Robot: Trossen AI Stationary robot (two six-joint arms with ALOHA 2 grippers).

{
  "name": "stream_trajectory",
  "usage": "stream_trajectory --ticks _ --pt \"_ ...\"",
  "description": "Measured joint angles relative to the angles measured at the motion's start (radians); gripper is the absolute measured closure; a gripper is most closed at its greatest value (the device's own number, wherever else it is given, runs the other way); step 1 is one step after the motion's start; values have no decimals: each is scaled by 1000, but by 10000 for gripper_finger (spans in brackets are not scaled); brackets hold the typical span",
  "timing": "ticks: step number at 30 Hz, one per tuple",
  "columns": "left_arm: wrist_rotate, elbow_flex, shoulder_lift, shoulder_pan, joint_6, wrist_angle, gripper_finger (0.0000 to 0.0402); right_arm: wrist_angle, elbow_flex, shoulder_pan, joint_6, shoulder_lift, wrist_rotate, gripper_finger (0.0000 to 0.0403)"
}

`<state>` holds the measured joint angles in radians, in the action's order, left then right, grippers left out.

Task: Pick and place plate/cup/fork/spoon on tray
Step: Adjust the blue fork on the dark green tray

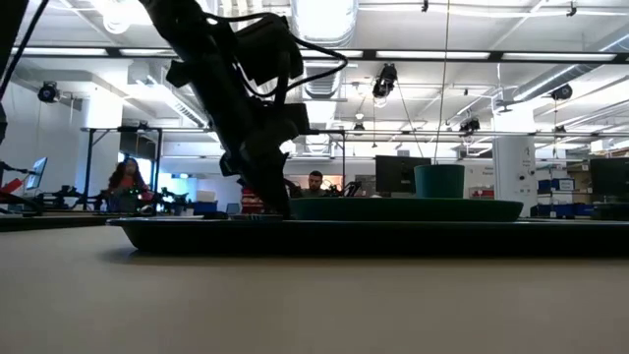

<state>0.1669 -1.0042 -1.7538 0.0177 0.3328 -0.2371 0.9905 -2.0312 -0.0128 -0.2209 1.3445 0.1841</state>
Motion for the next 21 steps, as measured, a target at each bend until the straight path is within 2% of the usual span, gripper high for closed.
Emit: stream_trajectory --ticks 21 --pt "-89 9 -15 -16 29 -68 402 0 0 0 -31 0 0 394"
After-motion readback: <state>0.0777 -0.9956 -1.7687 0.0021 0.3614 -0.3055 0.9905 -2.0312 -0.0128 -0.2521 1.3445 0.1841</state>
